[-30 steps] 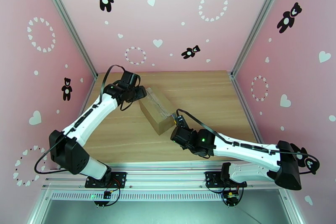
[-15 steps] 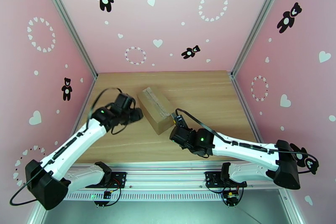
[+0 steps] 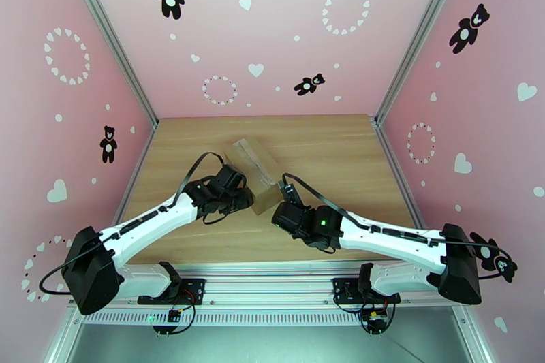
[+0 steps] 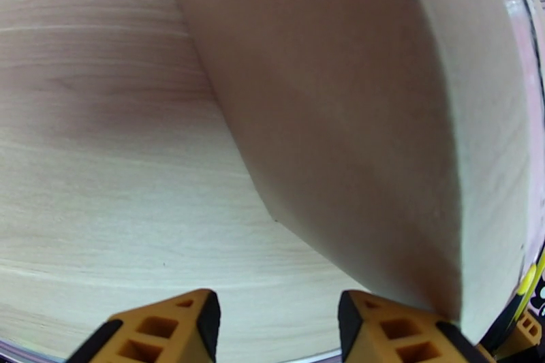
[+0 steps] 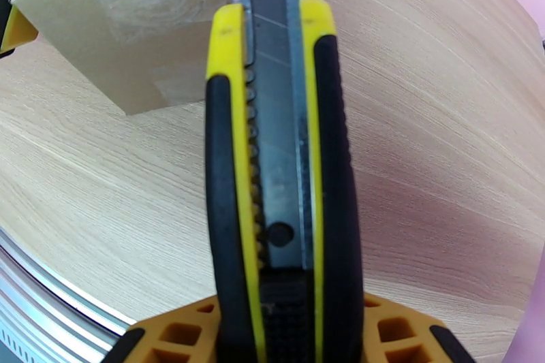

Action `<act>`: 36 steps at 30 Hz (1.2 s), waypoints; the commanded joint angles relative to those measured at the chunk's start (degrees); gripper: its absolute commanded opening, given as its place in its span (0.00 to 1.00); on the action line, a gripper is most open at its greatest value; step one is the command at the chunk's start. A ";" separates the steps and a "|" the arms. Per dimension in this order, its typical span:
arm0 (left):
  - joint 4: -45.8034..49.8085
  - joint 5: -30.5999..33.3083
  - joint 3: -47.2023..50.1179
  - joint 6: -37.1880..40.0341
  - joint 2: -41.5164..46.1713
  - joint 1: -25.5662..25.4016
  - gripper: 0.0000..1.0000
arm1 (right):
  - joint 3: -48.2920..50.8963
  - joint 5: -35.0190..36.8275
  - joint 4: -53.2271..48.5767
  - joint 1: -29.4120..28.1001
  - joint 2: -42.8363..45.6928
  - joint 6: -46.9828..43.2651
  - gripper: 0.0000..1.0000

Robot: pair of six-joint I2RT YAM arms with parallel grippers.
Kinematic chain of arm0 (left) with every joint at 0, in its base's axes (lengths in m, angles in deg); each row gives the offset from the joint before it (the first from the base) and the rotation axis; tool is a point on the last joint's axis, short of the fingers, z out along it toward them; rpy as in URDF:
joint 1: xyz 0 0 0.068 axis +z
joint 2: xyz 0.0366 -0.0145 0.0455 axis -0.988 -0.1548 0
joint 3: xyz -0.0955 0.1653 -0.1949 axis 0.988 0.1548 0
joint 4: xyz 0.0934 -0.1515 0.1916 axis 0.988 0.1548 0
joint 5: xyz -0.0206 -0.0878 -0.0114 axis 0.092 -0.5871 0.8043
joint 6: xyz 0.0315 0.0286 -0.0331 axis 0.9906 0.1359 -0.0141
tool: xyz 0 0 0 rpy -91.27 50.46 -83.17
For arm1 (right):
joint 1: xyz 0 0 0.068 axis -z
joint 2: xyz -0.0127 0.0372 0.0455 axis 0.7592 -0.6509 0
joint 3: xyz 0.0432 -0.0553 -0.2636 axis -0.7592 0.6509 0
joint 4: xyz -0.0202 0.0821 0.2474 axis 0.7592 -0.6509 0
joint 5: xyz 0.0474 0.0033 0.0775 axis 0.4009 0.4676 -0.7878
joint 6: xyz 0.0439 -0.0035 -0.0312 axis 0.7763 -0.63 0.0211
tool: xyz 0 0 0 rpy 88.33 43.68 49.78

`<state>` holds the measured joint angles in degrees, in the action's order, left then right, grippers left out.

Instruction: Unpack the express box

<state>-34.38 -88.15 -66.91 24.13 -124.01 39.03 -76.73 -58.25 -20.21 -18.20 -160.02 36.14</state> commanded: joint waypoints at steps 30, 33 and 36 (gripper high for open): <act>-10.66 4.32 -6.25 -6.84 -5.24 -7.37 0.53 | -7.57 -8.74 5.52 -7.29 -6.55 -3.65 0.00; -11.12 4.34 -6.08 -7.46 -5.89 -8.41 0.53 | -7.55 -9.39 5.74 -7.29 -6.32 -3.43 0.00; -10.95 4.58 -5.65 -7.99 -5.95 -8.84 0.53 | -7.75 -9.16 4.12 -6.80 -5.68 -3.20 0.00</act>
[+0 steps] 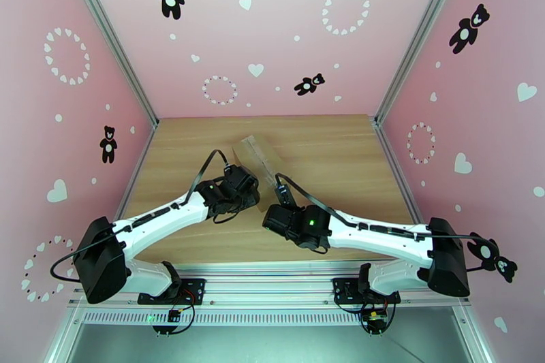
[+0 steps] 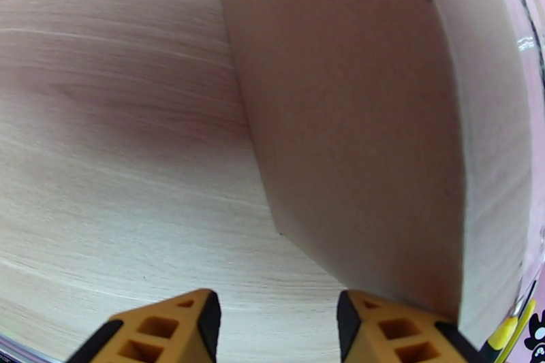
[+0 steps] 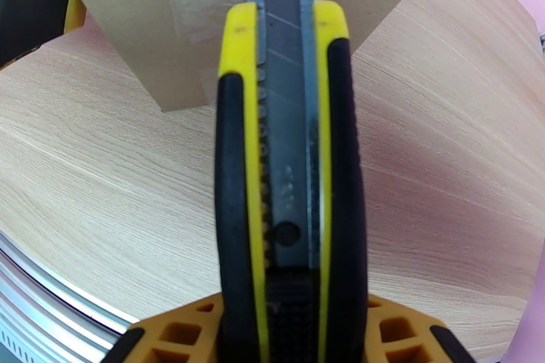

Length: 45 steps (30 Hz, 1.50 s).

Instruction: Unpack the express box

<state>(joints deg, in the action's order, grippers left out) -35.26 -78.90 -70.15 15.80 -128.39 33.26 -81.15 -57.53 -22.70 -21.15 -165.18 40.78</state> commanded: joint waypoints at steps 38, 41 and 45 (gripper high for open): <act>-6.50 -3.13 -3.57 1.00 -3.11 -3.10 0.53 | 2.60 -21.70 6.72 7.08 8.11 -9.23 0.00; -7.35 -3.56 -3.72 0.78 -3.60 -3.11 0.53 | 1.57 -21.73 6.60 6.54 7.34 -10.36 0.00; -8.09 -3.63 -4.45 0.57 -4.36 -3.49 0.53 | -0.08 -21.64 6.98 4.93 5.42 -11.15 0.00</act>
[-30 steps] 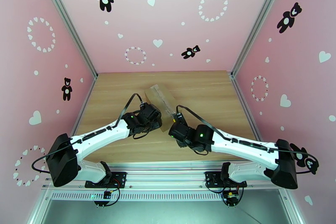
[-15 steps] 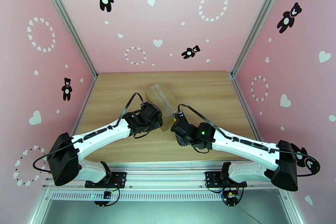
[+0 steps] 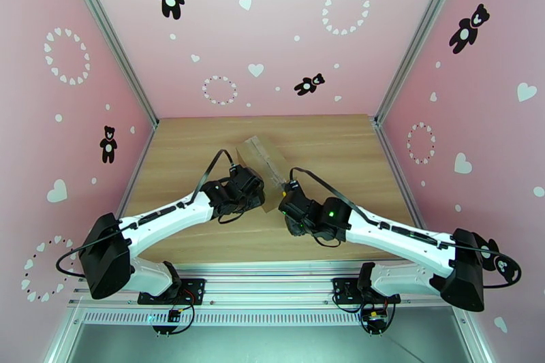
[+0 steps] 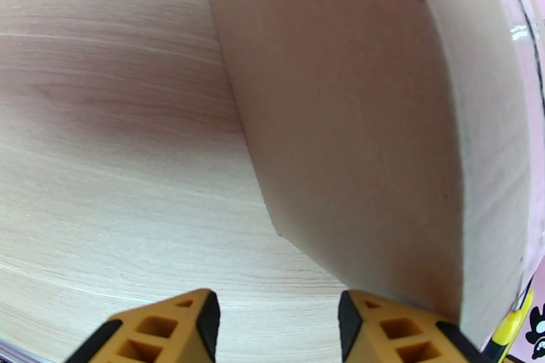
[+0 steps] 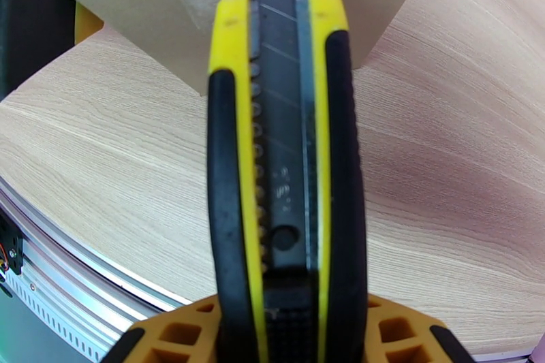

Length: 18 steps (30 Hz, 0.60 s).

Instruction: Unpack the express box

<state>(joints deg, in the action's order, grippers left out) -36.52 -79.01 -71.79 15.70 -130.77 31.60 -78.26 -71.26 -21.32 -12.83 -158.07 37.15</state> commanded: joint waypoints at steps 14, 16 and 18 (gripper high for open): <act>-7.19 -2.98 -4.75 0.88 -3.79 -3.14 0.53 | -4.73 -8.61 8.23 -6.87 -4.71 -6.74 0.00; -6.70 -2.47 -4.56 1.01 -3.36 -3.15 0.53 | -4.70 -8.25 7.02 -6.33 -4.36 -6.63 0.00; -6.05 -1.82 -4.46 1.14 -2.87 -3.15 0.53 | -3.77 -8.29 6.32 -5.20 -3.41 -6.22 0.00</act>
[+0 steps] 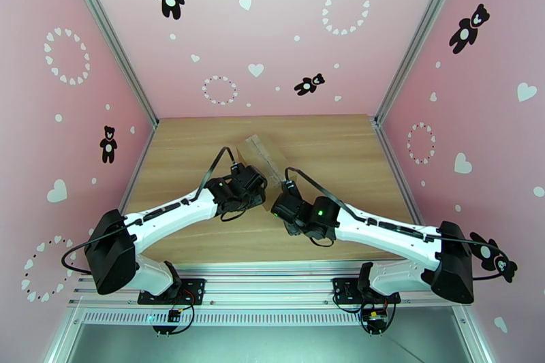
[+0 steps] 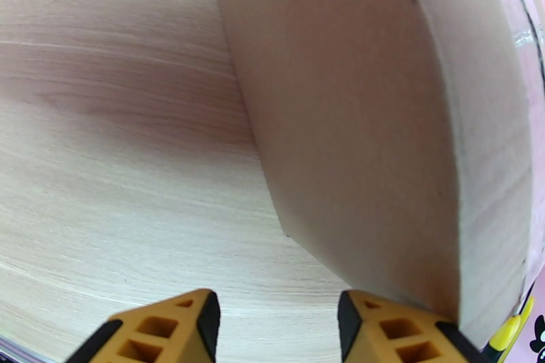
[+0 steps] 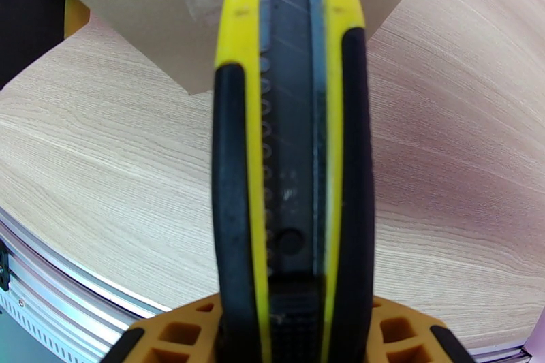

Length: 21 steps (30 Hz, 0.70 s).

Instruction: Unpack the express box

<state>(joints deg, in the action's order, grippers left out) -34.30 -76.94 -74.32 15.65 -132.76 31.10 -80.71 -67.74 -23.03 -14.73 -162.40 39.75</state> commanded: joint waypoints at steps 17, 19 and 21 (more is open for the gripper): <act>-6.42 -2.41 -1.09 0.75 -0.59 -2.60 0.53 | 4.41 -17.57 9.40 4.62 8.19 -8.77 0.00; -6.32 -2.40 -1.06 0.72 -0.69 -2.65 0.53 | 4.40 -17.98 9.74 4.75 8.37 -8.77 0.00; -6.10 -2.39 -1.22 0.73 -0.89 -2.62 0.53 | 4.40 -18.60 9.80 5.09 8.91 -8.72 0.00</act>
<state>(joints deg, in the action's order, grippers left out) -35.06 -76.78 -74.32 15.70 -132.71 29.72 -76.36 -78.06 -20.10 -8.52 -154.73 36.30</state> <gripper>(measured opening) 0.531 0.395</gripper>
